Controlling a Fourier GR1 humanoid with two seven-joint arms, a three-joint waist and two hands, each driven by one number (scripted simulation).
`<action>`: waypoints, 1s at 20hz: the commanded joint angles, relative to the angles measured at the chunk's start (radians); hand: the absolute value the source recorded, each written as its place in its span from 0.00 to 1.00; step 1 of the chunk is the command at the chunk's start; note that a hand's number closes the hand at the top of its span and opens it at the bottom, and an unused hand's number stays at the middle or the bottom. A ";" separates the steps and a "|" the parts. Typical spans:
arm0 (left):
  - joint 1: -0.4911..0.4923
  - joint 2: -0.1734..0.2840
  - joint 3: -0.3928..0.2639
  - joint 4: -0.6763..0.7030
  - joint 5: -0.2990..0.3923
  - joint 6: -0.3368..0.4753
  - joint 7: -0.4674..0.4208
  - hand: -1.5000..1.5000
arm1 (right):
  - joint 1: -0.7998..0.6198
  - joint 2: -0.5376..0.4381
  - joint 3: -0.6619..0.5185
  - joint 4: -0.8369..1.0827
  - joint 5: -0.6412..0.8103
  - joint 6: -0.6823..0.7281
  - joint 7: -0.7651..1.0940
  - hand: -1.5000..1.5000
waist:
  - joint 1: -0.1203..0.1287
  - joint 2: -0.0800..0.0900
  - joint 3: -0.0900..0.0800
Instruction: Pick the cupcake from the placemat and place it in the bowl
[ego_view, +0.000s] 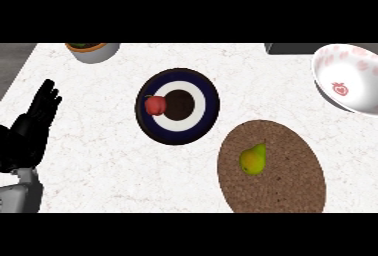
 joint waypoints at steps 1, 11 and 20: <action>0.010 -0.032 -0.002 0.044 -0.004 0.005 -0.074 0.50 | -0.107 -0.047 -0.059 0.110 -0.058 0.080 0.062 1.00 | 0.013 0.004 0.000; -0.090 -0.012 -0.013 0.056 -0.022 -0.006 0.002 0.50 | -0.396 0.015 0.069 0.620 0.083 -0.031 -0.095 1.00 | 0.032 0.011 0.002; -0.043 -0.039 -0.037 0.001 -0.013 -0.019 -0.013 0.50 | -0.593 0.043 0.095 1.045 0.211 -0.210 -0.271 1.00 | 0.068 0.021 0.004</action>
